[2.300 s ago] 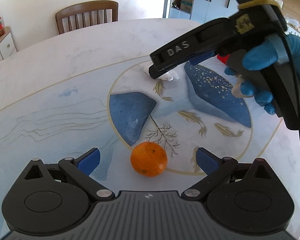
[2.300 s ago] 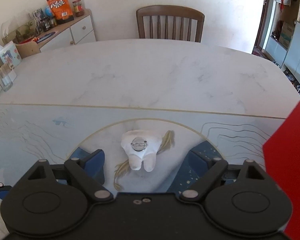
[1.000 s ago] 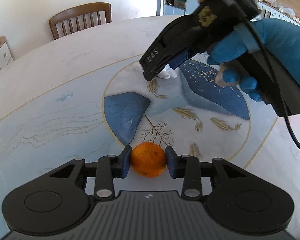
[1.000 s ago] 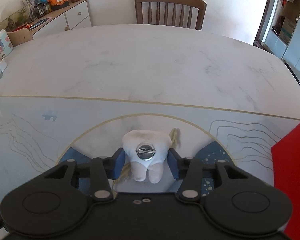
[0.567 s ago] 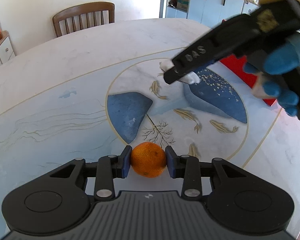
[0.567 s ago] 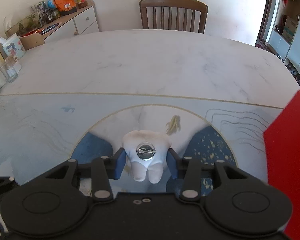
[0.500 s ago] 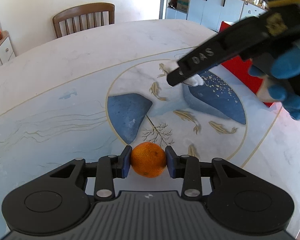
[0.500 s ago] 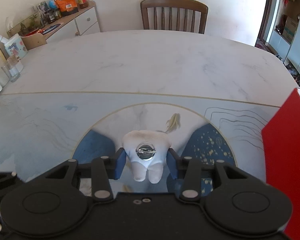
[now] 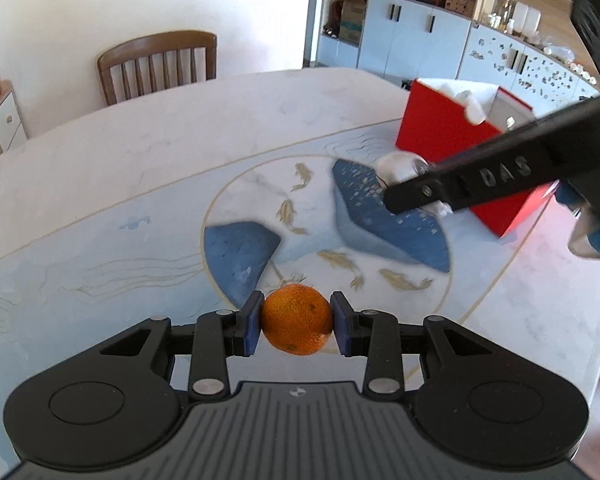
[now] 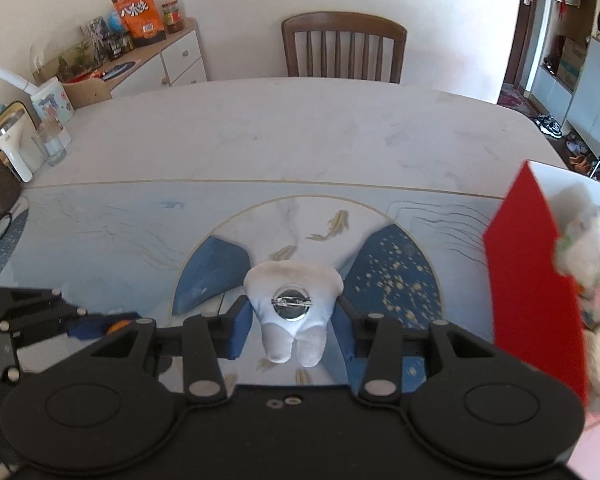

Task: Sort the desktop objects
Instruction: 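Carry the orange and tooth plush with both grippers over the red box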

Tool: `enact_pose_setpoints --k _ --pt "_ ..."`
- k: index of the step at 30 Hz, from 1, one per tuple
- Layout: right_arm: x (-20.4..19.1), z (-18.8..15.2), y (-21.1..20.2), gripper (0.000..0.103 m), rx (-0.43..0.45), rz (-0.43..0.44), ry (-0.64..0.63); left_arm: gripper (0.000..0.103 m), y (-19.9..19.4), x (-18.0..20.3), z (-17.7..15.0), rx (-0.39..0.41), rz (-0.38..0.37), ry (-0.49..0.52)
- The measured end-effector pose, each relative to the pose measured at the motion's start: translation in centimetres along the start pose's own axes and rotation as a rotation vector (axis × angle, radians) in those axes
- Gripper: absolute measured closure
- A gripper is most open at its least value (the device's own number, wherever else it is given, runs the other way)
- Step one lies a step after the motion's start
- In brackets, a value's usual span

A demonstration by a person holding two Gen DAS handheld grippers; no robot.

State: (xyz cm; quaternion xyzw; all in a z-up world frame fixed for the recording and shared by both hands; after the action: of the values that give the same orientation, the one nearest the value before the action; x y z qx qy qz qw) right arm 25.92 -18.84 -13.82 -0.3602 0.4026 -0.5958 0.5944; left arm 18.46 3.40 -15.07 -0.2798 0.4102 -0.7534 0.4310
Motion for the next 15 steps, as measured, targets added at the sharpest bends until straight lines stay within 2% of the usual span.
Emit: enact_pose_setpoints --k 7,15 --pt "1.8 -2.3 -3.7 0.060 0.047 0.011 0.040 0.068 -1.9 2.3 1.3 0.028 -0.014 0.022" --pt "5.6 -3.6 -7.5 0.060 0.080 0.032 0.066 0.068 -3.5 6.9 4.3 0.063 -0.045 0.053"
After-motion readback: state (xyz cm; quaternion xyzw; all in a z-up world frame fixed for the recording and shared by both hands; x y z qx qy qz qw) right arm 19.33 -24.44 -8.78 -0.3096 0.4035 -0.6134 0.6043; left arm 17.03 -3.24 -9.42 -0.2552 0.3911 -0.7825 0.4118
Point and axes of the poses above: each gripper's, at about its wrist camera, not at the fingertips, and y roughly the way its jaws point, x to its right, z to its top, the point moved 9 cm from there along y, roughly the way its jaws point, and after that the axes turned 12 degrees about -x, right-handed, at the moved point
